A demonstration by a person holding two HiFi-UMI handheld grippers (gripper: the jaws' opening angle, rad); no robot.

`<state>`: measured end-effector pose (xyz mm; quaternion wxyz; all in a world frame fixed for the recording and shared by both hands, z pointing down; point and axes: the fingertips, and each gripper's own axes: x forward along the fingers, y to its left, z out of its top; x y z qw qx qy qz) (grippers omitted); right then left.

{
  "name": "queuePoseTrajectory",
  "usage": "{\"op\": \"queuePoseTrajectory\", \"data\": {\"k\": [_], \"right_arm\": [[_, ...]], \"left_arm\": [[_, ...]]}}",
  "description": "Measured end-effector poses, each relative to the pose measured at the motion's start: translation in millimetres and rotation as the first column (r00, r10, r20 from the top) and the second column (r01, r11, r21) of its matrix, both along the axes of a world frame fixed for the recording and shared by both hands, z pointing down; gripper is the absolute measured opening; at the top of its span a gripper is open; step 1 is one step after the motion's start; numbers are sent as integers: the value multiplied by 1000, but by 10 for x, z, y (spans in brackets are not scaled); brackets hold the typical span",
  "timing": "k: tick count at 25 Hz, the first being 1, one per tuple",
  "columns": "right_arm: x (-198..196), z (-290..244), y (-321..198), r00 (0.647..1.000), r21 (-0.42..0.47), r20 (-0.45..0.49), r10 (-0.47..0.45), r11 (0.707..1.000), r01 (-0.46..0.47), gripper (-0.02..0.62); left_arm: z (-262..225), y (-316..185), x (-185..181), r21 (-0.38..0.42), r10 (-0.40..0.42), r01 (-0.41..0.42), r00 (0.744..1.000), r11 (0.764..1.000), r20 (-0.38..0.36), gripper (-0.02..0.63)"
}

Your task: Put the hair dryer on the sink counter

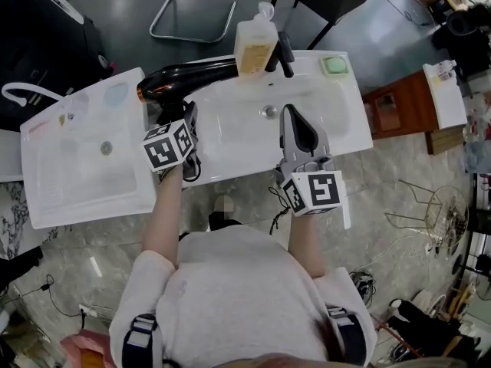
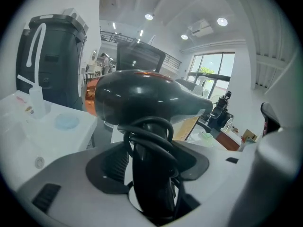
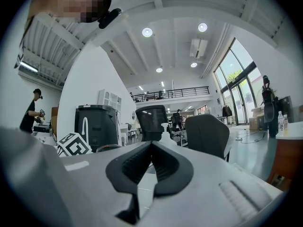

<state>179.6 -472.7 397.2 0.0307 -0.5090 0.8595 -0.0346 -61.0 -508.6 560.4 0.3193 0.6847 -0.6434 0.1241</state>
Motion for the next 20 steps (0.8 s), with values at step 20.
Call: {"op": "queuePoseTrajectory", "data": {"k": [20], "right_arm": [[85,296,-54,999,-71,-41,14,997,-17,11]], "left_arm": [[758,-387,-138,-169,-43,48,998,984,35,268]]}}
